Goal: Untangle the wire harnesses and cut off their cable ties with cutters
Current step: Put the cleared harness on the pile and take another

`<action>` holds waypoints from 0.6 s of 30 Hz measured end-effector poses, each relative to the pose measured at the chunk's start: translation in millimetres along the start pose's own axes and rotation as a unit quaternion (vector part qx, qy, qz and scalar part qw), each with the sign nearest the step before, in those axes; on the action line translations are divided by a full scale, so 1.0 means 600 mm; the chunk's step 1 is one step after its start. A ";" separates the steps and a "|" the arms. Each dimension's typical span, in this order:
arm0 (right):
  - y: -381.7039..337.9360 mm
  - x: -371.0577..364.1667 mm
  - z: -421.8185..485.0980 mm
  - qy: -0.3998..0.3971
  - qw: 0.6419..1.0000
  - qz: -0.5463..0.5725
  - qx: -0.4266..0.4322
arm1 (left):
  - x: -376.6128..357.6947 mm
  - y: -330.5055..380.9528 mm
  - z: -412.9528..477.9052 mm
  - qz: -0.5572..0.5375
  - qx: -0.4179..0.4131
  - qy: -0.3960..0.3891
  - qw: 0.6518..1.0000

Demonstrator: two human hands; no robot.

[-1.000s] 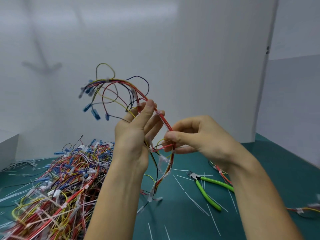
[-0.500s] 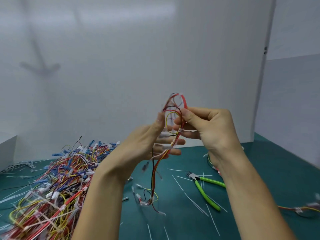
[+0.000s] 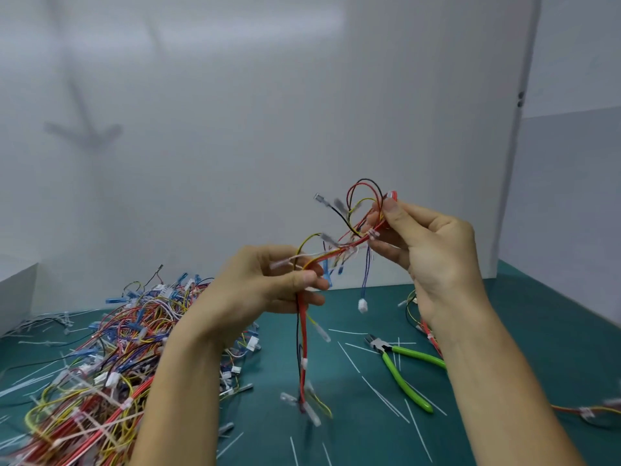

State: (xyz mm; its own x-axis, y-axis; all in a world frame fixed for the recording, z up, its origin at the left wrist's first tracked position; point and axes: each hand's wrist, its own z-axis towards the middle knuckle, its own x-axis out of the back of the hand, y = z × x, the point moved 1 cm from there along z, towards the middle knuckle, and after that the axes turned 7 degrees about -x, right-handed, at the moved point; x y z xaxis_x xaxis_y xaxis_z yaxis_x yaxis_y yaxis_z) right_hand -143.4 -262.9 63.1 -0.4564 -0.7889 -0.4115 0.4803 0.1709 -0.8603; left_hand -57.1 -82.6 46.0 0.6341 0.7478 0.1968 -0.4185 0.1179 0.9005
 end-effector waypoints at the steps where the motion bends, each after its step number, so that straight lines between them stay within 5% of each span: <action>1: 0.001 0.001 0.001 -0.008 1.000 0.008 -0.014 | 0.000 0.001 0.001 -0.019 -0.009 0.024 0.999; 7: 0.007 0.000 -0.003 -0.106 0.984 -0.110 -0.094 | -0.007 0.010 0.009 -0.142 -0.030 0.162 0.976; 12: 0.012 -0.001 -0.017 -0.351 0.839 -0.393 -0.136 | -0.012 0.018 0.012 -0.198 -0.045 0.222 0.954; 18: 0.022 -0.014 -0.019 -0.347 0.846 -0.387 -0.119 | -0.022 0.028 0.015 -0.313 -0.060 0.247 0.915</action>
State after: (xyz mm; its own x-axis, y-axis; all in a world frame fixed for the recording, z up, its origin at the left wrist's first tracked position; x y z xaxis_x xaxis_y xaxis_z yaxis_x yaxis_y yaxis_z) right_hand -141.4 -247.4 51.5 0.0248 -0.8610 0.5080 0.0365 -0.5071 -0.8611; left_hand -66.8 -96.5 62.2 0.4149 0.7104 -0.5685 -0.1606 0.6722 0.7227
